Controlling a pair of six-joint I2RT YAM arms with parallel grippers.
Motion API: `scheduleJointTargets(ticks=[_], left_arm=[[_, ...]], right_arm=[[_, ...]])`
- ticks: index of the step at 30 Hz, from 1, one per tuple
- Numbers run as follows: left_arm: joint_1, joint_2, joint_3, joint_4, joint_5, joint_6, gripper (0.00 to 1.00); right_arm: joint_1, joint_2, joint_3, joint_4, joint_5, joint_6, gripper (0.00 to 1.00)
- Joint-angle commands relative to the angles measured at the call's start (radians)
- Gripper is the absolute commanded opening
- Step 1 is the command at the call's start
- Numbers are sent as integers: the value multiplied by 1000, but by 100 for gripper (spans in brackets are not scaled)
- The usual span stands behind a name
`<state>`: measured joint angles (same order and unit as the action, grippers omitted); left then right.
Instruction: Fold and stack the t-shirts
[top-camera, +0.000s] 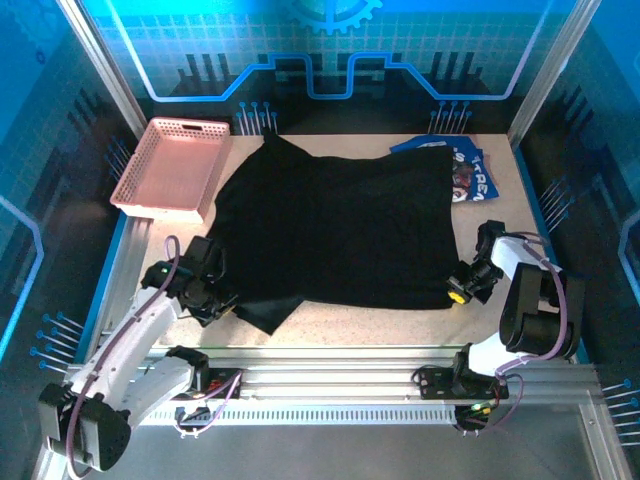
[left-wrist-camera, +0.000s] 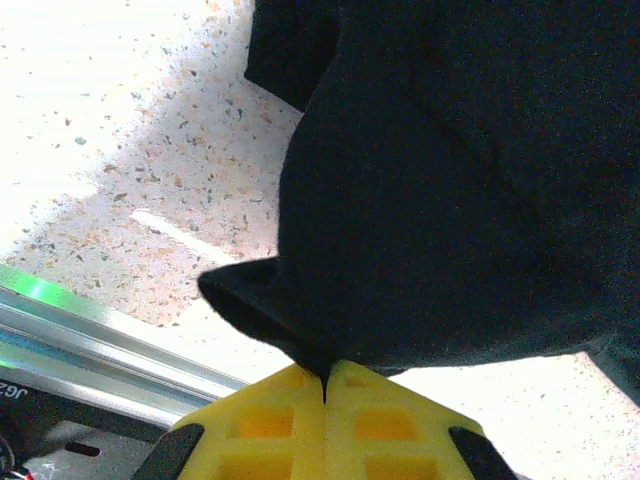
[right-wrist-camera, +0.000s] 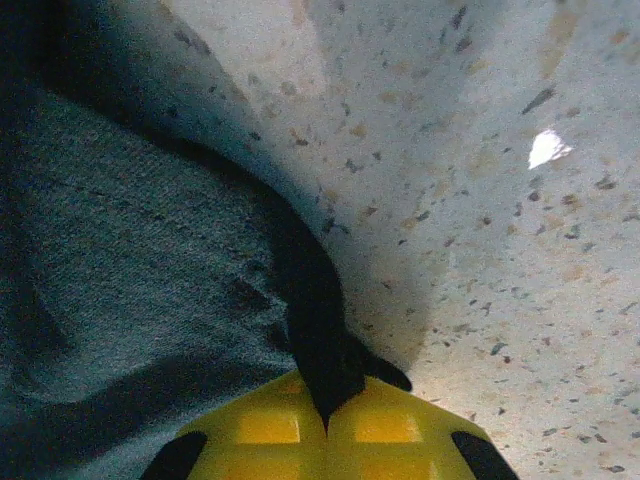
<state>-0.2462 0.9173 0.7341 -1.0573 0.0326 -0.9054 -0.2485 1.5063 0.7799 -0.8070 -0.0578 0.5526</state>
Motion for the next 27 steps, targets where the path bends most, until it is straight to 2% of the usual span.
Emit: scheduleJointTargets(ticks=[1, 12, 21, 27], left_arm=[[8, -26, 56, -66, -46, 25, 0], [19, 34, 219, -18, -68, 64, 0], [74, 160, 316, 94, -41, 128, 0], [134, 281, 388, 178, -28, 205, 0]], right_arm=[[12, -56, 23, -21, 34, -33, 0], [11, -143, 94, -119, 45, -65, 0], [12, -56, 236, -108, -1, -79, 0], [14, 63, 355, -106, -19, -94, 0]])
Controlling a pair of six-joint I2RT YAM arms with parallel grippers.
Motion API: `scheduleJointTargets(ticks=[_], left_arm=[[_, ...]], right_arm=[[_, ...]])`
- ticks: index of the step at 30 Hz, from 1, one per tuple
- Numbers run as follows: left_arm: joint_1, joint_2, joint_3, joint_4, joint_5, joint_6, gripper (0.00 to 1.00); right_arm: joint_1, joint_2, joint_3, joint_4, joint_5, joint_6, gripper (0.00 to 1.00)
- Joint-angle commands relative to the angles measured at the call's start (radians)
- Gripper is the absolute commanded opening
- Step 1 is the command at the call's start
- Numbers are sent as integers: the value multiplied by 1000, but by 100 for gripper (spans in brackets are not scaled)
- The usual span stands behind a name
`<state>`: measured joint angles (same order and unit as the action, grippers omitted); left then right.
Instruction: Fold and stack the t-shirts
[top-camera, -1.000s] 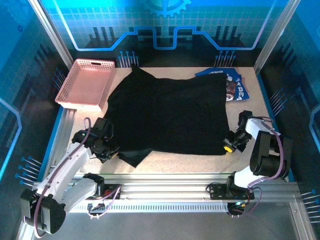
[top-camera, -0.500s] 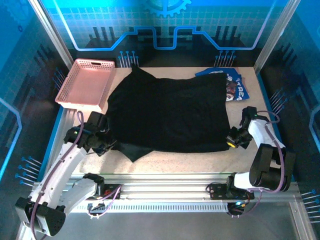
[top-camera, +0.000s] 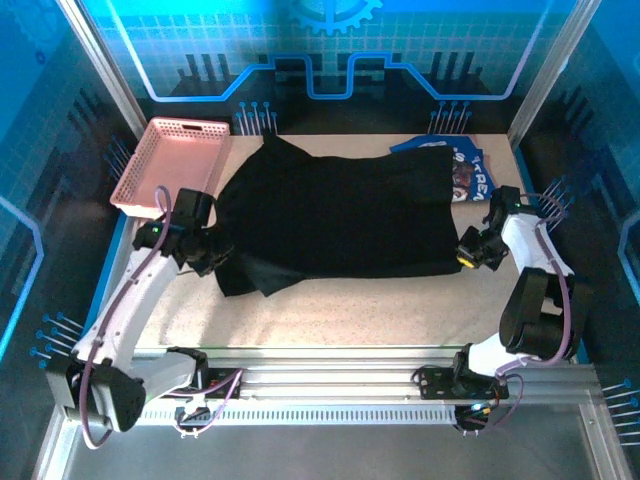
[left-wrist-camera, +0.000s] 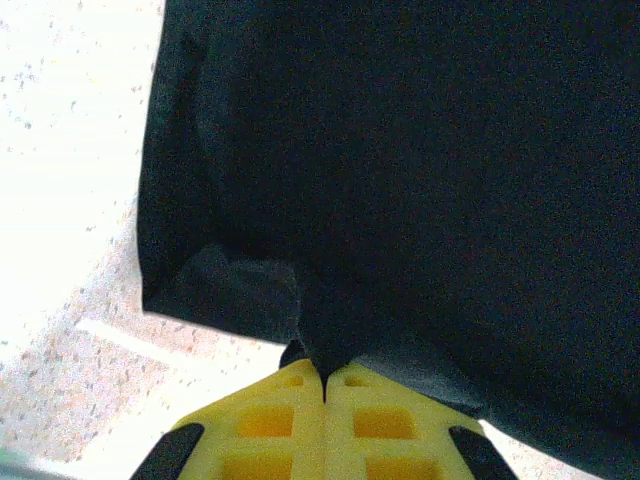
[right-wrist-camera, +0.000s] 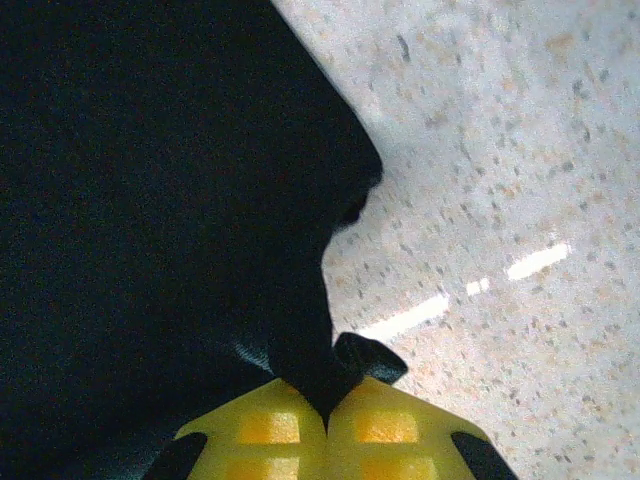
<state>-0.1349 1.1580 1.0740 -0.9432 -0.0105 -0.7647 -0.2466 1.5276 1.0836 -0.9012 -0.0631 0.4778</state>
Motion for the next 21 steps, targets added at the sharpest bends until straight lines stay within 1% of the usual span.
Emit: scheduleJointTargets(ticks=[1, 11, 21], left_arm=[[26, 69, 67, 75, 16, 80, 0], [26, 344, 291, 113, -3, 252, 0], [26, 549, 474, 116, -24, 341, 0]], right_arm=[[13, 61, 69, -10, -17, -23, 0], [16, 206, 187, -15, -22, -50, 0], [20, 299, 251, -13, -18, -62, 0]])
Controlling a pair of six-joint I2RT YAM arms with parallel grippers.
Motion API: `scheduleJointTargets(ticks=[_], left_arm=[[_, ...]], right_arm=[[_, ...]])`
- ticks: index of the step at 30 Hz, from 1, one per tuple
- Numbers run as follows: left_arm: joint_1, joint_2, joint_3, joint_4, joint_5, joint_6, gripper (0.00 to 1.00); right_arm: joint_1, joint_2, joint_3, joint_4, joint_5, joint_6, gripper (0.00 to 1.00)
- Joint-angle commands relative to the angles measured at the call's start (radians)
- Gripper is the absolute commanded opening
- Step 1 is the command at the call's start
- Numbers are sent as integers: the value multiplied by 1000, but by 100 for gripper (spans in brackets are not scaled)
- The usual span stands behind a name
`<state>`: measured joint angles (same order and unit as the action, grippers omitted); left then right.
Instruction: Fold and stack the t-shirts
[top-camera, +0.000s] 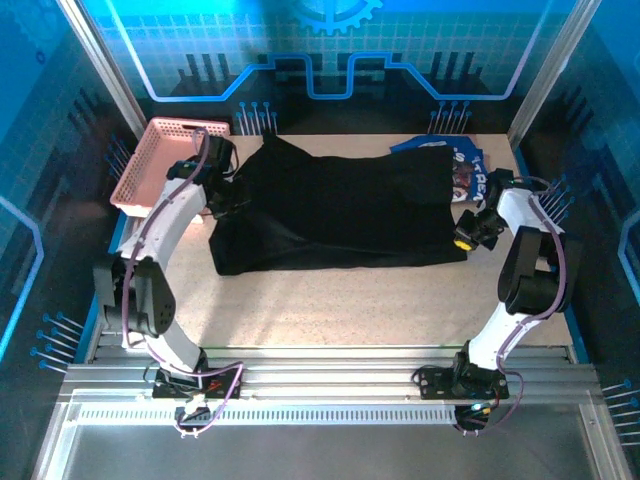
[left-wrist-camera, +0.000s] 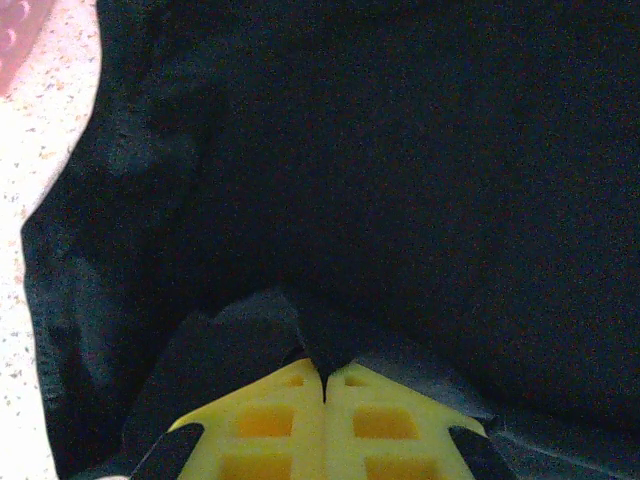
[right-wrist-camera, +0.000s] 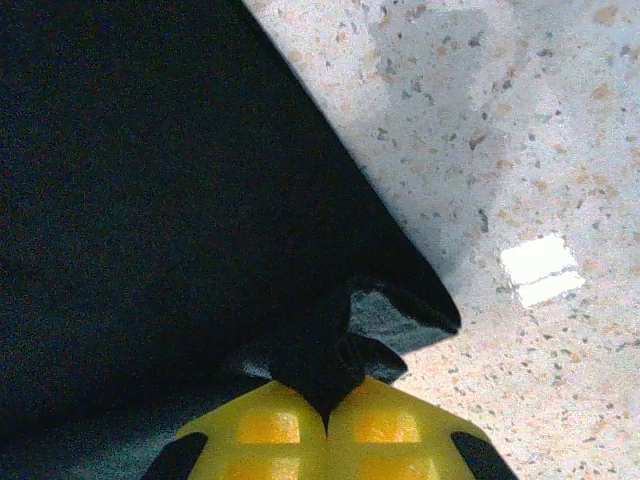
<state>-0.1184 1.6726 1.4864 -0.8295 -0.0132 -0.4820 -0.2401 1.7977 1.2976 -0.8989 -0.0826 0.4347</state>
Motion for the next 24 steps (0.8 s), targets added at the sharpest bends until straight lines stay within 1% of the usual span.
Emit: scheduleJointTargets(ticks=[1, 7, 11, 15, 24], left_arm=[[9, 54, 83, 2, -23, 67, 0], [10, 163, 214, -40, -58, 121, 0], [13, 191, 260, -54, -80, 137, 0], [31, 175, 246, -46, -91, 135, 0], [95, 90, 155, -19, -79, 127, 0]], right_arm=[[13, 37, 44, -15, 2, -19, 0], [15, 82, 95, -23, -2, -23, 0], [19, 102, 128, -33, -8, -27, 0], [30, 118, 158, -44, -16, -28, 0], [40, 142, 200, -59, -14, -31, 0]])
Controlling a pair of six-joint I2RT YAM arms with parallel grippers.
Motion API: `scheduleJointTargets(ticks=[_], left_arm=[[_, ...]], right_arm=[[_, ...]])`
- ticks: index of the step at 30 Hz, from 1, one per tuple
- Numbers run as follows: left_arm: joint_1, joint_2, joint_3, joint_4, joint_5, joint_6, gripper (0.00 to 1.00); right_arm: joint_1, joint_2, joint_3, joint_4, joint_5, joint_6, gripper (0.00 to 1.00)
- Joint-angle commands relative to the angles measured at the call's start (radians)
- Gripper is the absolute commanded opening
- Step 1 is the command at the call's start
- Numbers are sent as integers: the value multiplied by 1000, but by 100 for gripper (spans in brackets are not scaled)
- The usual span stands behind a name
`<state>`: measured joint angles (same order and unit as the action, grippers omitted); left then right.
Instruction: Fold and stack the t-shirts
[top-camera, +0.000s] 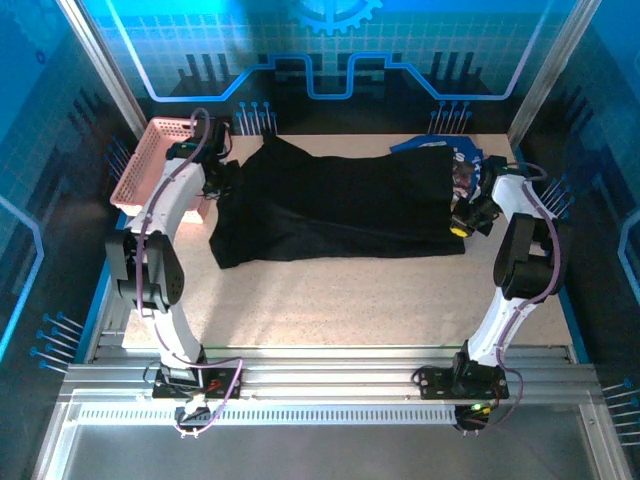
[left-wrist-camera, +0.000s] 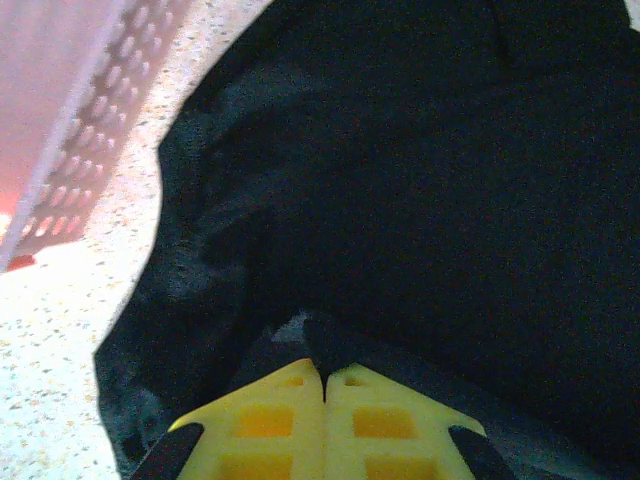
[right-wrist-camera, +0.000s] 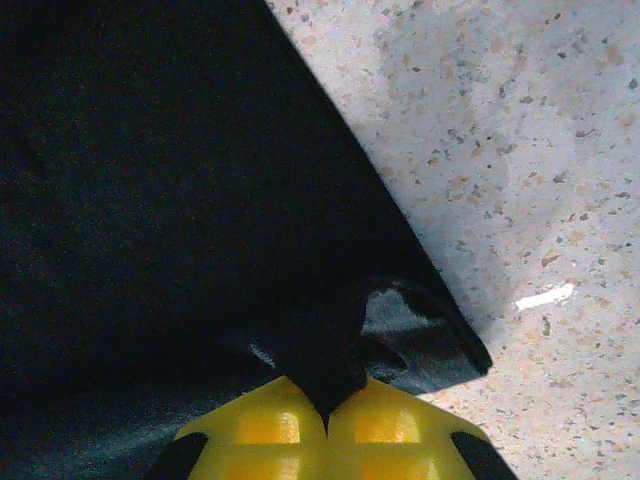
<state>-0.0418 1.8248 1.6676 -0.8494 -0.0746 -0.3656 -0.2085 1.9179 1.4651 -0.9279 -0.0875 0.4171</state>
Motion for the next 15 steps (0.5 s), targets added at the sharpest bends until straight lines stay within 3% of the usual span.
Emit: scheduleJointTargets(ticks=[1, 15], left_arm=[[23, -70, -36, 4, -15, 11, 0], [48, -46, -86, 29, -15, 4, 0]], right_arm=[[10, 26, 40, -32, -11, -14, 0], [47, 126, 169, -68, 1, -18, 4]])
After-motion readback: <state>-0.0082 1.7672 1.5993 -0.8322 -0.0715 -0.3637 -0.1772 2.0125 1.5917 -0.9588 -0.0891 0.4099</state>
